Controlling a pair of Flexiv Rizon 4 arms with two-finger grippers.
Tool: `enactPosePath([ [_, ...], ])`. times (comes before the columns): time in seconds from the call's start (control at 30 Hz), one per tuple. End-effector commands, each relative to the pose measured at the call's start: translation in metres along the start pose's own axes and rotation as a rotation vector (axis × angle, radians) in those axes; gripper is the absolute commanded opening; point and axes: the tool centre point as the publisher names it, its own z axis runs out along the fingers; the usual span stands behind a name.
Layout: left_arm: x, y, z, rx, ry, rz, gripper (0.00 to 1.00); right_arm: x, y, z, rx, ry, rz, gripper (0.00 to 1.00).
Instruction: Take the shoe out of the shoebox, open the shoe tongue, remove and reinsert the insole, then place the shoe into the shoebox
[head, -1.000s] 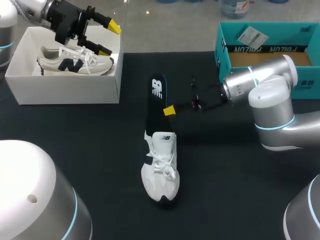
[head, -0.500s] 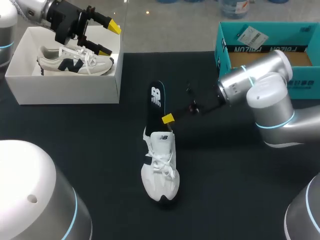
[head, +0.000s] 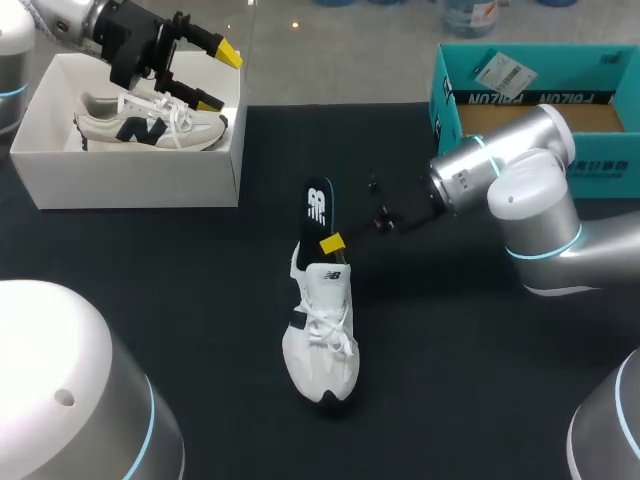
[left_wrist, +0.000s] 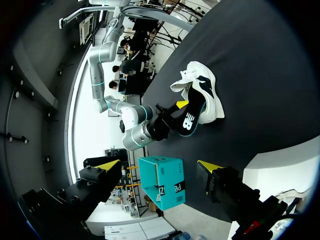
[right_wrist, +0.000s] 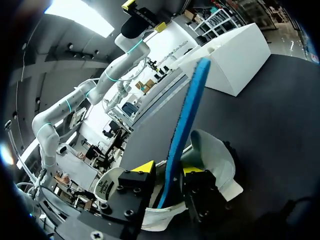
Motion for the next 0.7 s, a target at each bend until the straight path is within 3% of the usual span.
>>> enactPosePath([
  [0.03,0.0,0.0,0.0,0.001,0.004,0.001,1.0,0.005,0.012,-0.01,0.001,-0.025,-0.026,0.46],
  [0.23,0.0,0.0,0.0,0.001,0.004,0.001,1.0,-0.006,0.026,-0.014,0.008,-0.026,-0.053,0.4],
  [0.4,0.0,0.0,0.0,0.001,0.004,0.001,1.0,-0.013,0.03,-0.012,0.009,-0.022,-0.062,0.27],
  [0.5,0.0,0.0,0.0,0.001,0.004,0.001,1.0,-0.016,0.029,-0.012,0.01,-0.018,-0.062,0.02],
  [0.53,0.0,0.0,0.0,0.001,0.004,0.001,1.0,-0.017,0.028,-0.012,0.007,-0.015,-0.061,0.0],
  [0.7,0.0,0.0,0.0,0.001,0.004,0.001,1.0,-0.015,0.015,-0.005,-0.037,0.023,-0.035,0.0],
])
